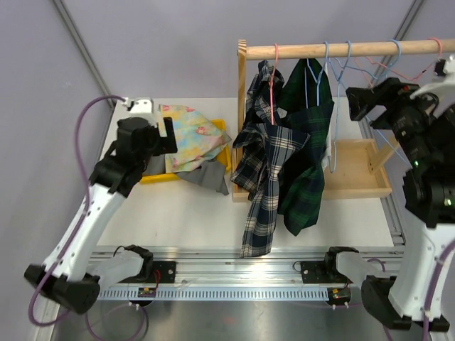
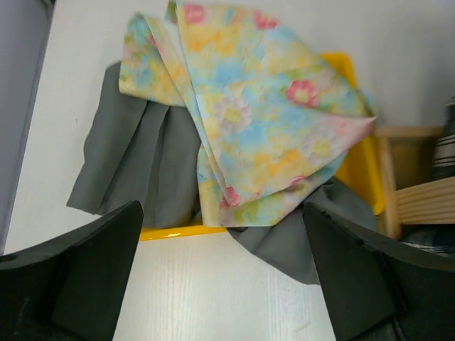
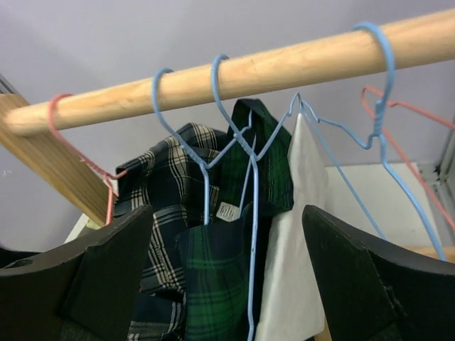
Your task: Remove the skirt from the hanger
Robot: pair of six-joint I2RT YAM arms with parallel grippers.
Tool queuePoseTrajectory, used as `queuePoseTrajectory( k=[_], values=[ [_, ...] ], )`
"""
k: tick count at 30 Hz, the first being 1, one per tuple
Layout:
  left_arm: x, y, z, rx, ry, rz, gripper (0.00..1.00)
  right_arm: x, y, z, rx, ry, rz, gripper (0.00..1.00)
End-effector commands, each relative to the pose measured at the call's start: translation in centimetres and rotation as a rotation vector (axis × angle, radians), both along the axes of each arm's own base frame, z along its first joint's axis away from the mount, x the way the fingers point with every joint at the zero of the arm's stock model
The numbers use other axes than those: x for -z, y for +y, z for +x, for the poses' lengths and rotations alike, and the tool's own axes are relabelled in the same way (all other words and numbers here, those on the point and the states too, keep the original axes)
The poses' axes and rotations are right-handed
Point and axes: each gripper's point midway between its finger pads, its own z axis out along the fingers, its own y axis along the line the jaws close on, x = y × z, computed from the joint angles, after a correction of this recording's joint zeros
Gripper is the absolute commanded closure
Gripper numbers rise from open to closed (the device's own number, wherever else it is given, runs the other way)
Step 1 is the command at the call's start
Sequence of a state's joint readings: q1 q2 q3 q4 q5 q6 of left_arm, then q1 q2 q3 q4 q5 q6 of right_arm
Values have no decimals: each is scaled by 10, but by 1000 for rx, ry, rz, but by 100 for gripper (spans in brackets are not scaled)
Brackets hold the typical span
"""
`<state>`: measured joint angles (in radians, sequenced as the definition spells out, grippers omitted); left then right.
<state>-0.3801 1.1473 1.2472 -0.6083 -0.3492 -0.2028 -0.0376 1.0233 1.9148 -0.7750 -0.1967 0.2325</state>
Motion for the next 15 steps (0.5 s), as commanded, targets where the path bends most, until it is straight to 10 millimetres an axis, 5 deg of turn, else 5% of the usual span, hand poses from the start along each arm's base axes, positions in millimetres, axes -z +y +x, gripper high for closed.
queuePoseTrajectory(
  k=[1,10,15],
  values=[
    [-34,2,-32,31,-109,-108,1,35,14,53,-96,126,11,8],
    [-4,25,-89,34,-83,-86,1,77,15,101,-104,218,43,22],
    [13,25,-94,41,-60,-86,1,91,12,110,-85,240,65,65]
  ],
)
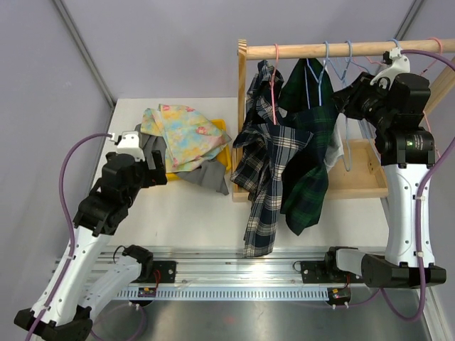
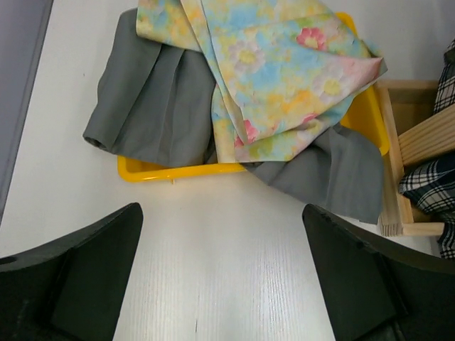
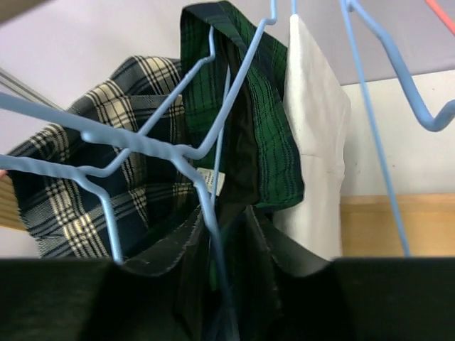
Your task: Remove the skirt from the hanger
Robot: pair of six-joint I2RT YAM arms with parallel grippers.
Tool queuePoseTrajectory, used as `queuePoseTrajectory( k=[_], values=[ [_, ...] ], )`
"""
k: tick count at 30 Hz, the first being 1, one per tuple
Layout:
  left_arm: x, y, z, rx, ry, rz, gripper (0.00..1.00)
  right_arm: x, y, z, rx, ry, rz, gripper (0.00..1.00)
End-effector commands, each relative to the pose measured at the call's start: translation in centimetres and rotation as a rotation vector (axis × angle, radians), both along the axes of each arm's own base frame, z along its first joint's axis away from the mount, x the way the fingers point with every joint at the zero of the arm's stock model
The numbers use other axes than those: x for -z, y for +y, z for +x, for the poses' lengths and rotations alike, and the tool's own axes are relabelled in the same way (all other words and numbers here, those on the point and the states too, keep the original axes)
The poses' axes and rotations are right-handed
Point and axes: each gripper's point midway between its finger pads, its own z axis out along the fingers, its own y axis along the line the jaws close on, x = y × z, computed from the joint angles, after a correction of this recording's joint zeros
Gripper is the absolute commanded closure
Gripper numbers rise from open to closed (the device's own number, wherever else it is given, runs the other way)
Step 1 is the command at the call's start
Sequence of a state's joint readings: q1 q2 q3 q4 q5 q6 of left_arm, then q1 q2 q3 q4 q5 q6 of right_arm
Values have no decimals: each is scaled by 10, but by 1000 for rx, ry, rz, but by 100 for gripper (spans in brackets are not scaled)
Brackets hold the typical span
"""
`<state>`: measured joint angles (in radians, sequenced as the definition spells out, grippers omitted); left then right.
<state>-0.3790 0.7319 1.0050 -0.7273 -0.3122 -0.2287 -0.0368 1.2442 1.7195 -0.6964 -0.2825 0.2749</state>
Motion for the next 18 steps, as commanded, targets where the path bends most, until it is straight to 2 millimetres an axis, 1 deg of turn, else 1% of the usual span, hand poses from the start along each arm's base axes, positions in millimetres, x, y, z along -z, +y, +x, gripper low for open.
queuePoseTrajectory(
  k=[1,2,5,7,9,10,11,18],
  values=[
    [-1,-5,-2,23,-16,-29,1,-26,0,-4,4,-105,10,68],
    [1,-6,-2,27,-12,-33,1,-25,0,-4,6,-102,13,68],
    [8,-11,1,42,0,-42,1,-30,-1,-6,11,-116,15,67],
    [12,-13,3,46,6,-46,1,-31,-2,-4,16,-112,5,60],
    [14,-15,4,53,13,-50,1,-37,-3,-4,20,-120,-5,52],
    [15,-16,4,54,12,-51,1,-42,-4,-3,23,-132,-9,49],
    [15,-16,4,57,8,-54,1,-42,-4,-2,24,-131,-10,46],
    [20,-15,4,58,11,-49,1,-47,-10,4,54,-145,-20,47]
  ],
)
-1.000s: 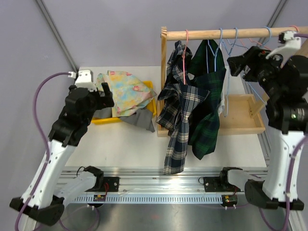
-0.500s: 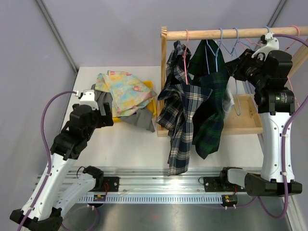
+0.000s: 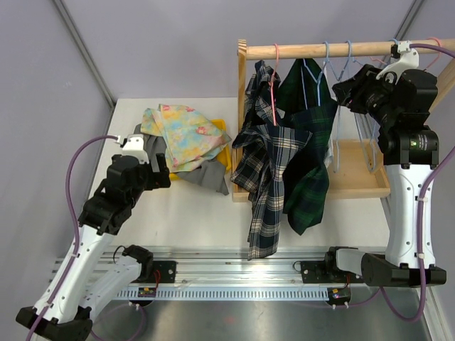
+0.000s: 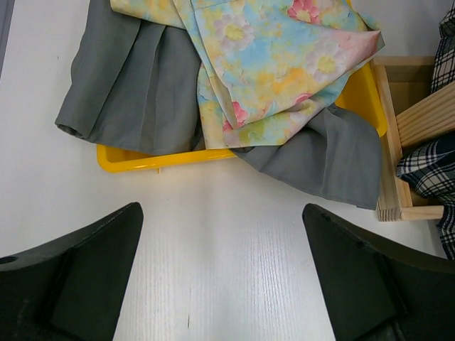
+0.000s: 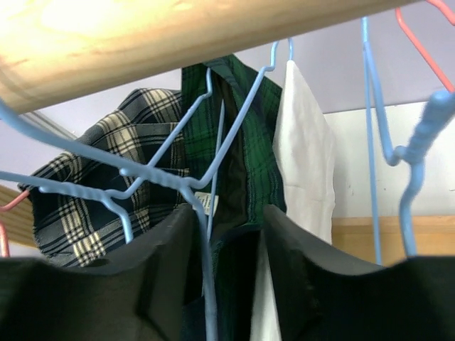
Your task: Remove the skirt from the hanger
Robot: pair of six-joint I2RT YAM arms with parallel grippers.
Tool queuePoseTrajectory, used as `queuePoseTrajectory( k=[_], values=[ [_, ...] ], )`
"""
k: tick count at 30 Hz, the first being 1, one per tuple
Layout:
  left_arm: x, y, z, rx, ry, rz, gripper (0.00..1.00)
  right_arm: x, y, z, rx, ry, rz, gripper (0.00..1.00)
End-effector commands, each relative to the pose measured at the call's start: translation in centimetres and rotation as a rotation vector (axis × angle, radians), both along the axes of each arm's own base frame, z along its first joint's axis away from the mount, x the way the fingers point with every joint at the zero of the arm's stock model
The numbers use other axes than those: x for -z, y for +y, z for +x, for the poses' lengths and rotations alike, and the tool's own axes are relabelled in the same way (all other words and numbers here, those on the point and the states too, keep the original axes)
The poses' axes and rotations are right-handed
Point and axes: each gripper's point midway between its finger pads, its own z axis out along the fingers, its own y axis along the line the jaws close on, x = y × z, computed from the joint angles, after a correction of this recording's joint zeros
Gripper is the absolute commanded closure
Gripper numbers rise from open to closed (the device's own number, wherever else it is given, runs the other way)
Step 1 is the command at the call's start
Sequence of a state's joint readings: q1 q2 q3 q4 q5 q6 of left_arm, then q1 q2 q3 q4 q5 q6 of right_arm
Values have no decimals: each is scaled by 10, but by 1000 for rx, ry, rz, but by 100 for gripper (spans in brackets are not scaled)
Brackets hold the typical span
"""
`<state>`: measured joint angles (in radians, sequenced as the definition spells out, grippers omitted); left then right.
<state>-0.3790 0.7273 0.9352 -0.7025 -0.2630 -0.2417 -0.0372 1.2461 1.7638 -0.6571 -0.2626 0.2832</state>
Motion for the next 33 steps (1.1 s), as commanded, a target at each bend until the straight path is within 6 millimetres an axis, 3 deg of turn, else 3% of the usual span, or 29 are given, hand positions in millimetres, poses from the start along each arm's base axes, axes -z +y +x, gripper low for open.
queuePoseTrajectory(
  k=[1,9,14,18,19,20,22,23,24,25,26,27,28,29,30,31,33],
  values=[
    [-3,-6,5,18,-33,-29,1,-21,-7,3,37,-67,-19,50],
    [4,-8,5,25,-24,-31,1,-9,-5,12,27,-44,5,65],
    [4,-9,6,29,-23,-29,1,-10,-6,13,37,-47,8,100],
    [-16,-14,8,60,-56,-41,1,-27,-14,6,82,-90,-14,100],
    [-25,-16,8,65,-72,-39,1,-39,-17,1,96,-120,-18,100],
    [-53,-23,8,87,-123,-52,1,-46,-19,-4,106,-133,-26,100],
    [-82,-28,8,103,-176,-34,1,-68,-22,-13,128,-181,-28,100],
    [-126,-41,2,150,-259,-62,1,-71,-23,-18,133,-181,-31,100],
    [-130,-52,8,167,-232,-29,1,-82,-24,-25,141,-205,-29,100],
    [-147,-53,11,149,-256,8,1,-85,-24,-30,145,-212,-29,100],
    [-187,-69,0,208,-321,-22,1,-88,-25,-38,151,-213,-28,100],
    [-200,-76,-3,228,-328,-8,1,-90,-26,-44,161,-216,-28,100],
    [-202,-95,6,253,-311,35,1,-91,-27,-50,162,-219,-29,100],
    [-213,-116,-5,329,-326,21,1,-90,-26,-62,164,-216,-31,100],
    [-243,-123,-13,363,-377,-23,1,-87,-26,-68,162,-205,-30,100],
    [-245,-145,-14,420,-372,-21,1,-84,-25,-74,161,-199,-29,100],
    [-265,-182,-39,568,-415,-63,1,-77,-23,-94,153,-190,-30,100]
  ],
)
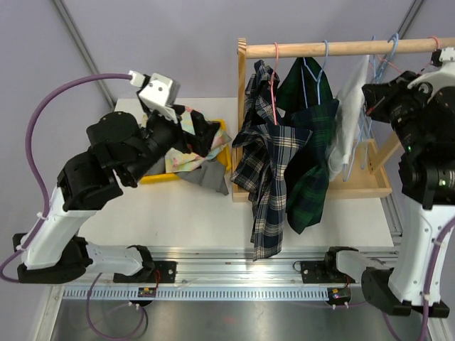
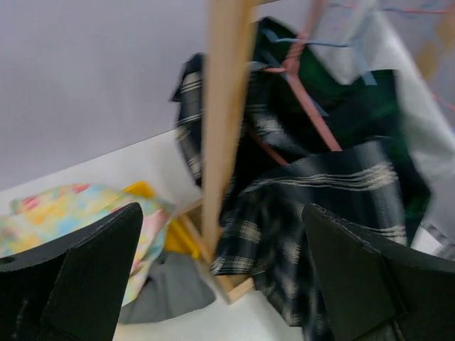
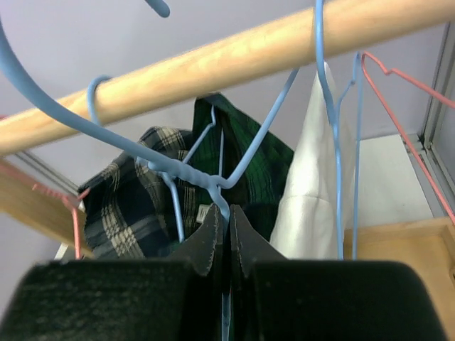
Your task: Remove the skirt from the hanger
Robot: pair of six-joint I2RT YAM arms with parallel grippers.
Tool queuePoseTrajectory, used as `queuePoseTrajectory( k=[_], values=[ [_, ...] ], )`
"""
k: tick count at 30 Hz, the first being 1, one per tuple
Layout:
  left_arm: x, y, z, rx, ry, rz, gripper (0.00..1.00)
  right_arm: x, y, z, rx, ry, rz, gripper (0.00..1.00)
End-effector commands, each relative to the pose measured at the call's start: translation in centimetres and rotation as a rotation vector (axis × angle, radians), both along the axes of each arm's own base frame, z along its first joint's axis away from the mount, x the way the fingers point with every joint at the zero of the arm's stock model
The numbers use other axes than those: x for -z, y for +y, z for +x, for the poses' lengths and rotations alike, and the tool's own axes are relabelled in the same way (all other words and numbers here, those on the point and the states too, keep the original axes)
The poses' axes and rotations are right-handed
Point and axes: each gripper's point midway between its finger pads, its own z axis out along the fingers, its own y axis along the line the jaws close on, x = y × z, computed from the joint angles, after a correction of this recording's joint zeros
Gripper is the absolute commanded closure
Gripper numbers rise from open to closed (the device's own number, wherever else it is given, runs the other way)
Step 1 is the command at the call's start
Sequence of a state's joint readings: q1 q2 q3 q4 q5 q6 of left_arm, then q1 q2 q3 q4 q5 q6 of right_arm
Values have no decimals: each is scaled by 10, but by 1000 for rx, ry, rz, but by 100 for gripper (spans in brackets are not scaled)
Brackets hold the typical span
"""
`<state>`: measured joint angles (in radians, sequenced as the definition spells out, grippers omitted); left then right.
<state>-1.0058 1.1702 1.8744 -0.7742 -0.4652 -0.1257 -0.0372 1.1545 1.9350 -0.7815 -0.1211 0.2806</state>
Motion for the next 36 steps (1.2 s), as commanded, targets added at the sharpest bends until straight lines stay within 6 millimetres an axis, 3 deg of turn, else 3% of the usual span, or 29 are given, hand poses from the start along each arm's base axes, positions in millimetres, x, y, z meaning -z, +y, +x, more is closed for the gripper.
queuePoseTrajectory(
  k=[1,2,3,5,6,7,8,9,11,15,22,25,28,31,36],
  values=[
    [-11,-48,-28,174,-52,67,1,-11,-2,-41,17,-54,-17,100],
    [-6,-78,-48,281,-57,84,1,-10,-2,-57,20,-61,-21,100],
    [-10,-96,-60,347,-80,68,1,-9,-3,-63,25,-61,-26,100],
    [6,-136,-95,497,-104,111,1,-7,-2,-82,23,-60,-27,100],
    [5,-151,-105,535,-125,86,1,-10,1,-90,8,-69,-27,100],
    [25,-167,-114,577,-117,109,1,-11,3,-97,0,-73,-23,100],
    [34,-180,-130,623,-120,108,1,-10,5,-106,-8,-71,-11,100],
    [30,-191,-137,644,-139,54,1,-12,9,-113,-28,-80,-3,100],
    [51,-214,-155,703,-140,33,1,-13,16,-129,-59,-89,32,100],
    [77,-247,-175,777,-130,-15,1,-10,30,-151,-128,-92,87,100],
    [90,-291,-197,876,-99,-47,1,-1,41,-165,-183,-70,123,100],
    [90,-301,-208,923,-90,-59,1,-2,42,-166,-186,-73,125,100],
    [86,-300,-223,976,-83,-65,1,-4,43,-164,-195,-73,129,100],
    [95,-296,-233,983,-84,-28,1,-8,44,-164,-199,-78,130,100],
    [104,-288,-233,977,-75,-19,5,-13,44,-165,-202,-94,133,100]
  ],
)
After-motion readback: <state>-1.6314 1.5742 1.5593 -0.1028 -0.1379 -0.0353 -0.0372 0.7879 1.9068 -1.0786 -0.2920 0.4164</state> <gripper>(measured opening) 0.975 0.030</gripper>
